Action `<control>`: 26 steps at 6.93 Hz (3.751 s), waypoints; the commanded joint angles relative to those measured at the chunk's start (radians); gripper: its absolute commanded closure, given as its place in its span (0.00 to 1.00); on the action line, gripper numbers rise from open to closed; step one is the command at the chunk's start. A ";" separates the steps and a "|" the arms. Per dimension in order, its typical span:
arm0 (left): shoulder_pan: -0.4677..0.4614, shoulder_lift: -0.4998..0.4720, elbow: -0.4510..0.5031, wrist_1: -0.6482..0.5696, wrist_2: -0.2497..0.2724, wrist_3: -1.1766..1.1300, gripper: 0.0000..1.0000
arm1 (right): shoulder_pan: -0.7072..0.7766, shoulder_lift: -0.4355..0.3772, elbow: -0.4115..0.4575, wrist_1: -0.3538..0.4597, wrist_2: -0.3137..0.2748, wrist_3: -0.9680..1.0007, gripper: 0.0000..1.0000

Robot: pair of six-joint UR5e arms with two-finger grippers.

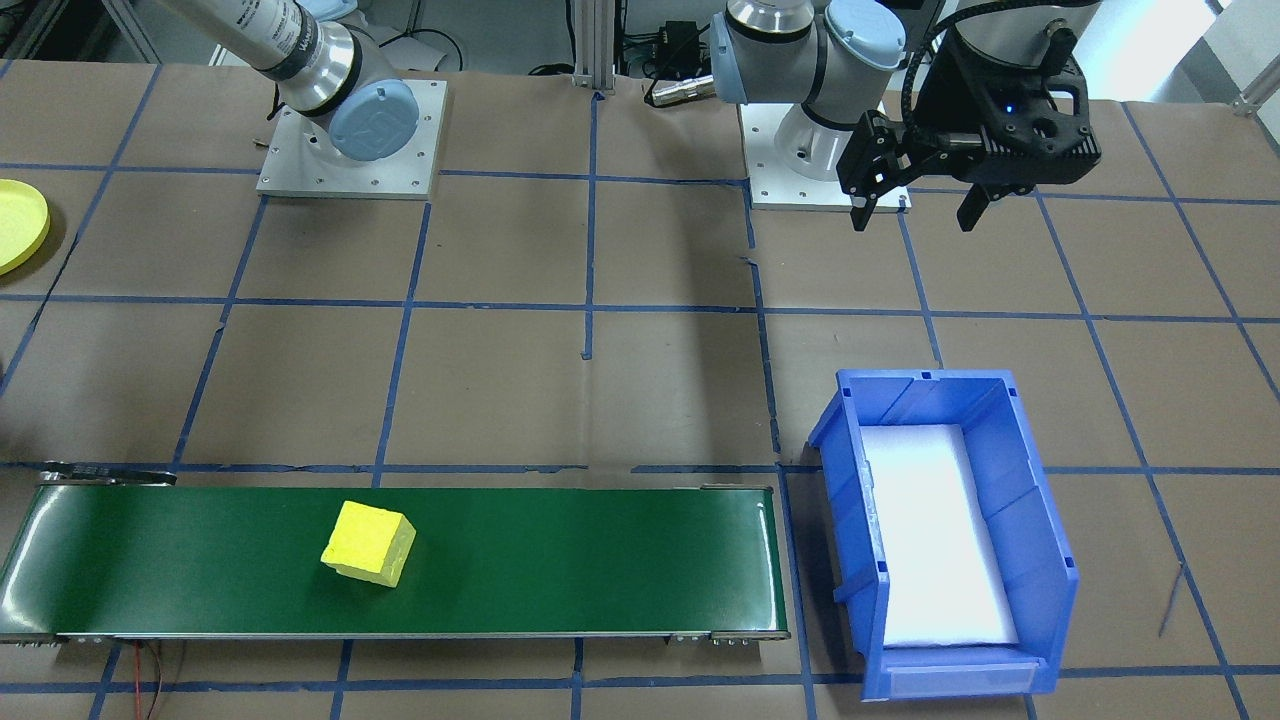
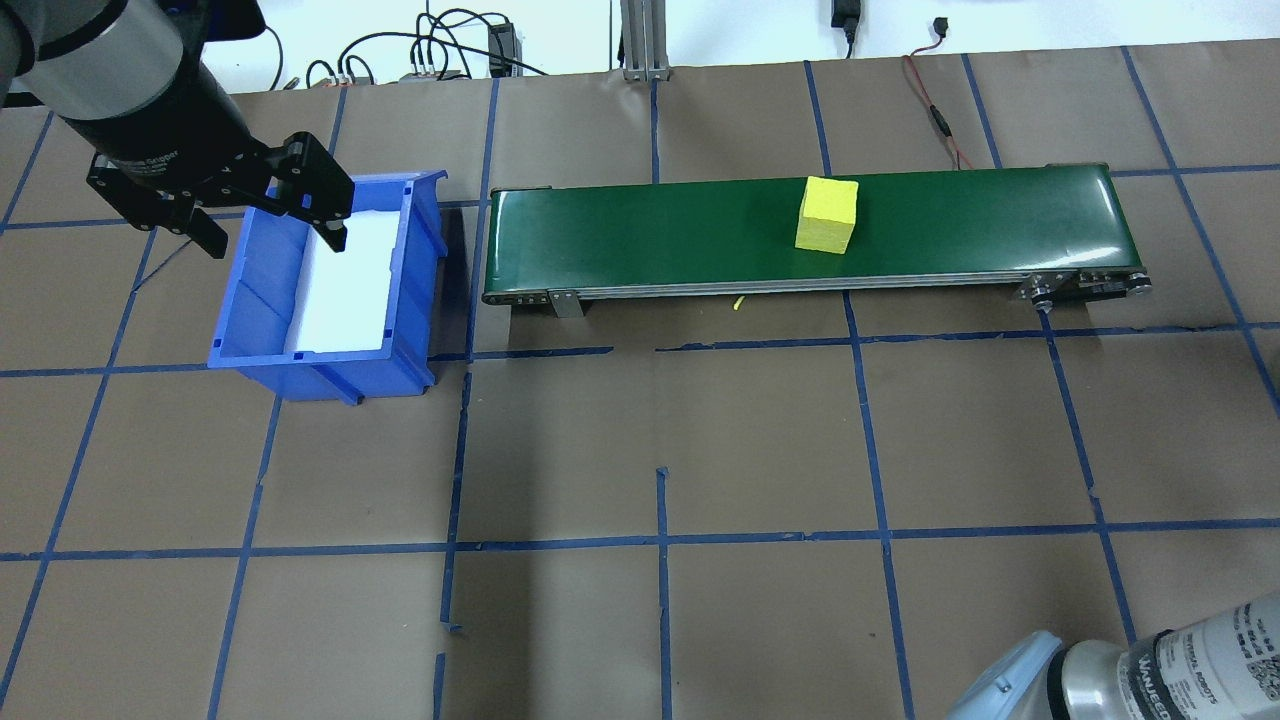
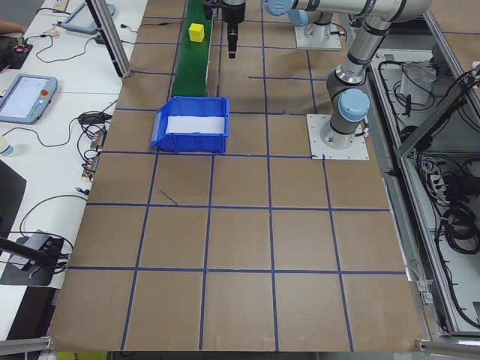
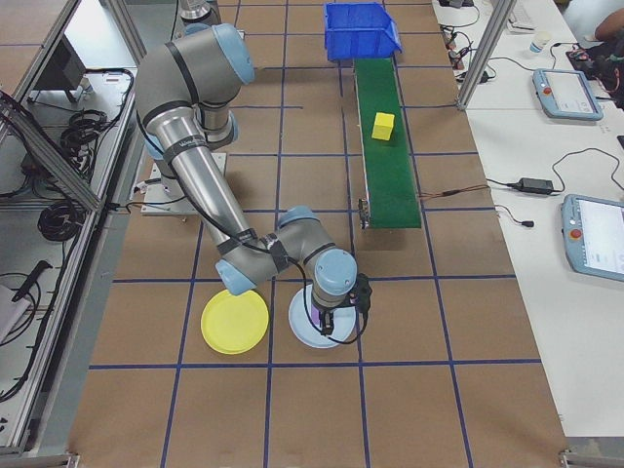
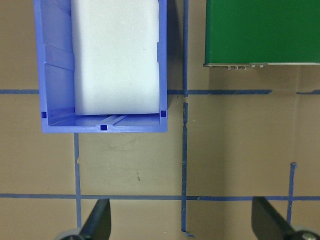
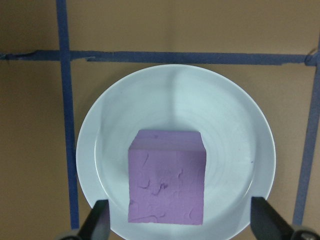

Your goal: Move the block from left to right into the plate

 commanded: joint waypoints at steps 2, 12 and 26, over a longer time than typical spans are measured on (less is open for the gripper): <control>0.002 0.000 -0.001 0.000 0.000 0.000 0.00 | 0.173 -0.074 -0.002 0.013 0.026 0.058 0.00; 0.000 0.000 -0.002 -0.003 0.002 -0.003 0.00 | 0.660 -0.061 -0.022 0.077 0.270 0.836 0.03; 0.005 0.000 -0.002 -0.002 0.000 0.000 0.00 | 0.657 0.022 0.000 0.079 0.246 0.828 0.28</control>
